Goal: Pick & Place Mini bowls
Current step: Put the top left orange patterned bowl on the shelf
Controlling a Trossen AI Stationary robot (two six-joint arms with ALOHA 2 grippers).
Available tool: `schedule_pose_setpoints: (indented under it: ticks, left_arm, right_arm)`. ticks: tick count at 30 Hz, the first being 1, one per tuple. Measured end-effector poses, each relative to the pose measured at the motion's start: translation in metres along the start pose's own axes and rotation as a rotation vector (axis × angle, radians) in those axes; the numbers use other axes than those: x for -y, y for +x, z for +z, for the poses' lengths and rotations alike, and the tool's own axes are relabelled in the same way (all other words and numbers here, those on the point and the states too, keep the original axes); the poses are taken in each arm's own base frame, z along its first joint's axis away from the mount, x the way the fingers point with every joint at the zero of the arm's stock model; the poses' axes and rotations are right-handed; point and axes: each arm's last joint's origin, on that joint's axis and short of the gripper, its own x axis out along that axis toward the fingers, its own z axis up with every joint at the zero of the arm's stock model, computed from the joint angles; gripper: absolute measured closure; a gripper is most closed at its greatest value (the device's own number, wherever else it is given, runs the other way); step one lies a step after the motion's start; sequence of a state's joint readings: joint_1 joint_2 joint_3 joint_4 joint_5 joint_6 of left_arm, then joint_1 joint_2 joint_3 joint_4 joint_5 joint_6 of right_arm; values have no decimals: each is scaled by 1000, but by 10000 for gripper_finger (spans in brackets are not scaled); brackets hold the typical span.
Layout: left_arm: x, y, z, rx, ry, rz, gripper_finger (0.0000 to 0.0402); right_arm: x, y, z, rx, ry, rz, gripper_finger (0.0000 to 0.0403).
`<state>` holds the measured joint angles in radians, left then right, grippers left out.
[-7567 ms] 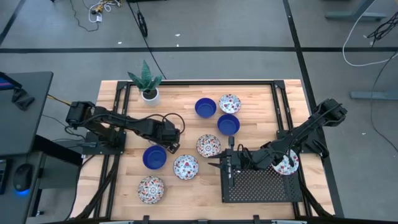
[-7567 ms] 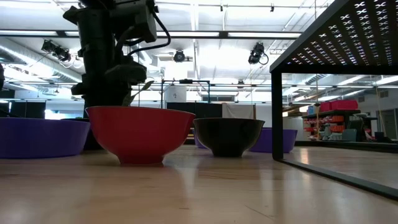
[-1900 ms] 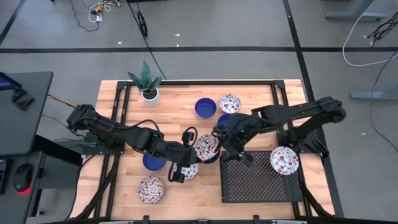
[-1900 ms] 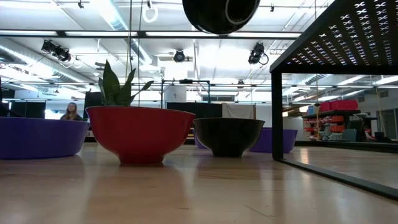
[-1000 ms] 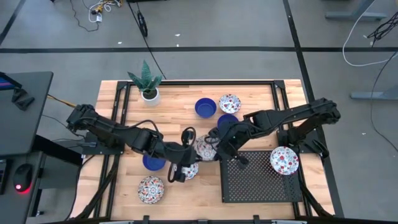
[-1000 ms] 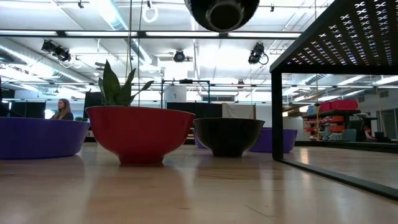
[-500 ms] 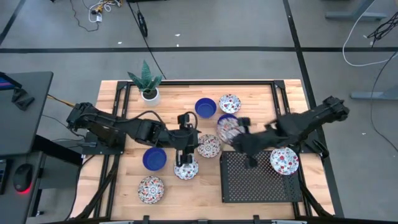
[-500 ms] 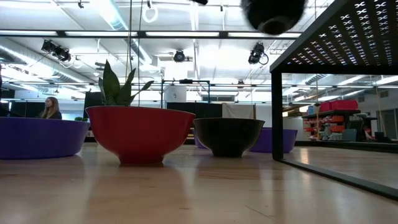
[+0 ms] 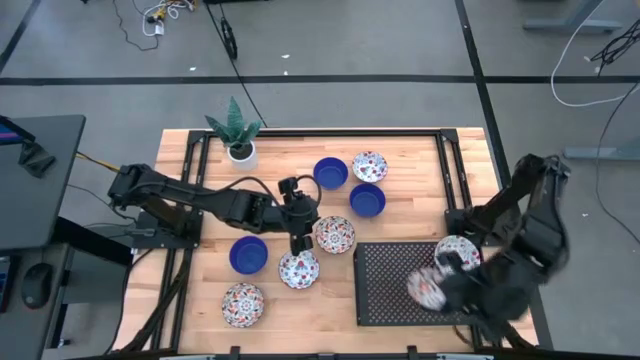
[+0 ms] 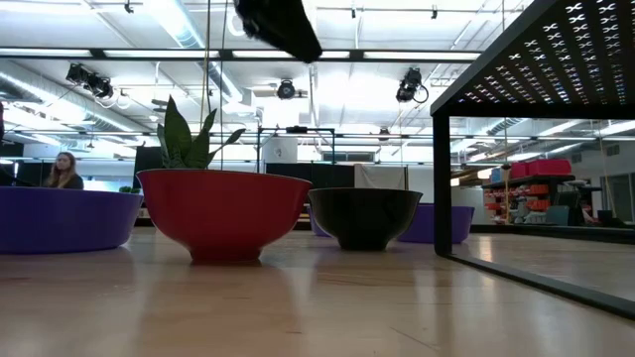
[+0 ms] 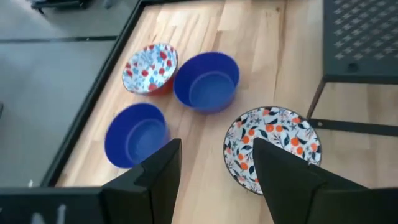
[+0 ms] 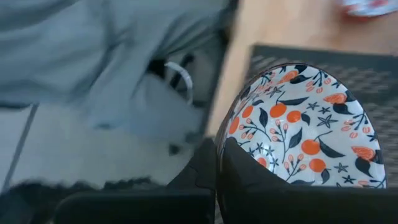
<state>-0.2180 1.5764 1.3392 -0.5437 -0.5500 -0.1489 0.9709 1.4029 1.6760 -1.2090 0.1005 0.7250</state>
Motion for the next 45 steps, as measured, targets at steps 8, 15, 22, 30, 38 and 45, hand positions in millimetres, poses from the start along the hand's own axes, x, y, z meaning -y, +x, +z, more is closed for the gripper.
schedule_pose_setpoints:
  ticks: [8, 15, 22, 30, 38, 45]
  left_arm:
    - [3, 15, -13, 36, -58, 0, 200]
    - [3, 15, -12, 49, -83, -2, 200]
    - [3, 15, -12, 48, -87, -2, 200]
    - [3, 15, -12, 48, -99, -3, 200]
    - [3, 15, -12, 48, -109, -3, 200]
    - [3, 15, -12, 48, -108, -3, 200]
  right_arm:
    - [-51, 35, -35, -26, -194, -78, 399]
    - [-70, 71, -68, -79, -290, -304, 399]
    - [-79, 82, -85, -49, -307, -403, 399]
    - [-82, 97, -90, -55, -342, -460, 399]
    - [-83, 104, -90, 15, -383, -526, 399]
    - [-80, 109, -90, 18, -410, -539, 399]
